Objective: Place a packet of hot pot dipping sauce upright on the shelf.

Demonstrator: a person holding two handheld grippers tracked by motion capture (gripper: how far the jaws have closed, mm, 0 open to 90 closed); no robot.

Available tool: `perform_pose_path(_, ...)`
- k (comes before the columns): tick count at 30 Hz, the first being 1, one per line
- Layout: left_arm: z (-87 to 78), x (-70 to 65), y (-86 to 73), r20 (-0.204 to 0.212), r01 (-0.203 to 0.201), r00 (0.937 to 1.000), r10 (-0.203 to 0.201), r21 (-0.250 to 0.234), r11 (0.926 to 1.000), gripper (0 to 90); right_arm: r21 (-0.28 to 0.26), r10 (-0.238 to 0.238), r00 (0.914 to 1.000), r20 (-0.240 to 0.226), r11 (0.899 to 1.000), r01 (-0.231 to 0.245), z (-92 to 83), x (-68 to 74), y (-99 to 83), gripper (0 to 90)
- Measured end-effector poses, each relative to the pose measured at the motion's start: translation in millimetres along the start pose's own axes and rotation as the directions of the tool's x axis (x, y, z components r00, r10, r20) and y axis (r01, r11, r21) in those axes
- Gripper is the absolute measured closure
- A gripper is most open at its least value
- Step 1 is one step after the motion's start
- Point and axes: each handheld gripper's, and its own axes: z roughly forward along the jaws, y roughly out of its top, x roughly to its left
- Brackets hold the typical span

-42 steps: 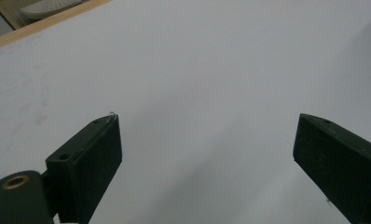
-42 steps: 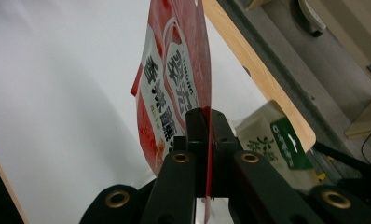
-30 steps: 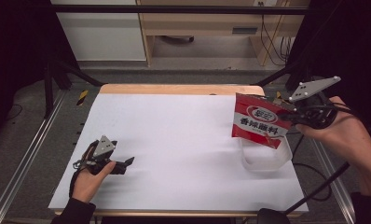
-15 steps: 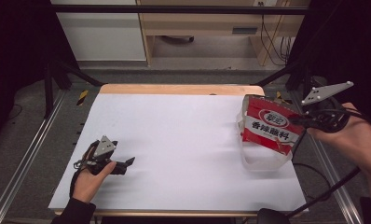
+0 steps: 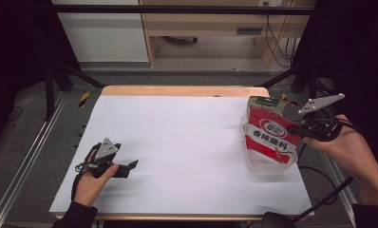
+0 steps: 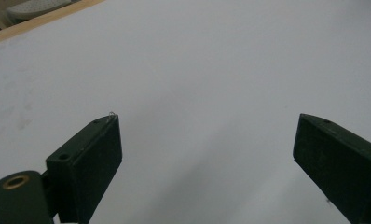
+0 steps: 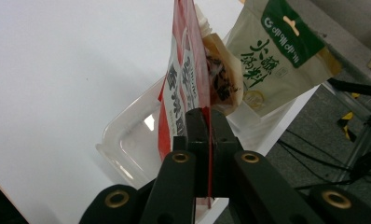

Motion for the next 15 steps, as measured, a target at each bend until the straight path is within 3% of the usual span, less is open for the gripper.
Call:
perform_pose_path(5,0.0,0.3,-0.3,0.001,0.0,1.0,0.0,0.003,1.0,7.9,-0.012,0.025,0.9997,-0.004,1.0,-0.025,3.6,-2.0,-7.7,90.0)
perform_pose_path(15,0.9,0.1,-0.6,0.008,0.0,1.0,0.0,0.009,1.0,7.9,0.015,0.066,0.9978,0.011,0.998,-0.066,3.2,-9.7,-18.8,89.6)
